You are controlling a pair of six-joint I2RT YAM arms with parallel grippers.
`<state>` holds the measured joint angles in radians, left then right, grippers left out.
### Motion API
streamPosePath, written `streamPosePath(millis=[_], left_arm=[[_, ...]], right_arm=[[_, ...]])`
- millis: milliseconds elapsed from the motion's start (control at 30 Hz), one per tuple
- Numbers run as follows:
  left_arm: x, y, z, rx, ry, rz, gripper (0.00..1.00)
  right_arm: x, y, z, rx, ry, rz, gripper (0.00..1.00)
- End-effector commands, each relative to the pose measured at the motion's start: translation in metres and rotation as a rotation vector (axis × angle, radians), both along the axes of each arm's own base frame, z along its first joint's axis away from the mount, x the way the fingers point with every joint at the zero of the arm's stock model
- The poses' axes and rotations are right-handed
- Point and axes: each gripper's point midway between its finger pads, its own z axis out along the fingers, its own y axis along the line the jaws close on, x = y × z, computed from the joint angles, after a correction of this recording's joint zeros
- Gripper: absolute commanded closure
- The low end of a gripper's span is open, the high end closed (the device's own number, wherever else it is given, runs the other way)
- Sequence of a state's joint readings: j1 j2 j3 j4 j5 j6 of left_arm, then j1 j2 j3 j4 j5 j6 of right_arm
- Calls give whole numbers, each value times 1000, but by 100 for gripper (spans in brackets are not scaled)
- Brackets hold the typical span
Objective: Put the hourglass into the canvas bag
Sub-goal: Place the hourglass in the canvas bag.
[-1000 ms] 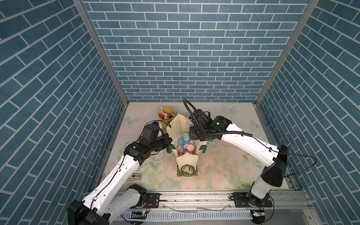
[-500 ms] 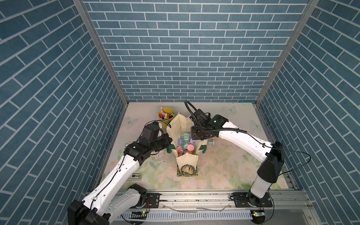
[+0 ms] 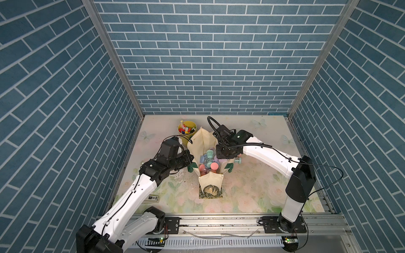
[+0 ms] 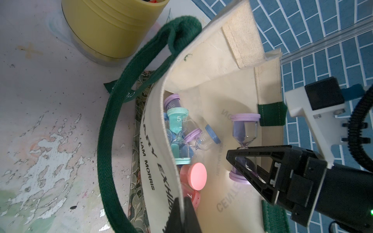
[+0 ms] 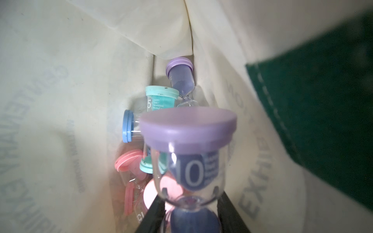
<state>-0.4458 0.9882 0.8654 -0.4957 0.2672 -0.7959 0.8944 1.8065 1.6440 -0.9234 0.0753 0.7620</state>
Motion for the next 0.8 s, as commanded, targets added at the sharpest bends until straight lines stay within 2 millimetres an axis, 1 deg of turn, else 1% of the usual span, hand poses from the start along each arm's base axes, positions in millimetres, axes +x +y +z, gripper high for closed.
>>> streamPosePath(millis=[0,67,100,233,333,400,467,567,633,767], left_arm=[[3,-2,12,-2,-49,-11,100],[2,-1,11,-1,-47,-10,100],[2,-1,10,1,-46,-11,100],[2,-1,10,3,-46,-12,100],[2,-1,9,4,-45,-12,100],[2,-1,8,4,-44,-13,100],[2,-1,7,3,-43,-11,100],[2,-1,6,4,-42,-11,100],[2,-1,6,3,-40,-11,100],[1,-1,5,6,-38,-12,100]], right_arm=[[3,-4,-7,-36,17,-37,100],[5,-3,-6,-35,15,-35,100],[6,-2,-5,-32,12,-34,98],[8,0,3,-16,-7,-35,74],[8,-1,9,-6,-17,-34,64],[8,-2,13,-5,-25,-36,56],[7,-3,19,1,-39,-36,51],[6,0,34,30,-70,-21,39],[5,2,45,52,-92,-9,36],[2,6,74,100,-161,20,35]])
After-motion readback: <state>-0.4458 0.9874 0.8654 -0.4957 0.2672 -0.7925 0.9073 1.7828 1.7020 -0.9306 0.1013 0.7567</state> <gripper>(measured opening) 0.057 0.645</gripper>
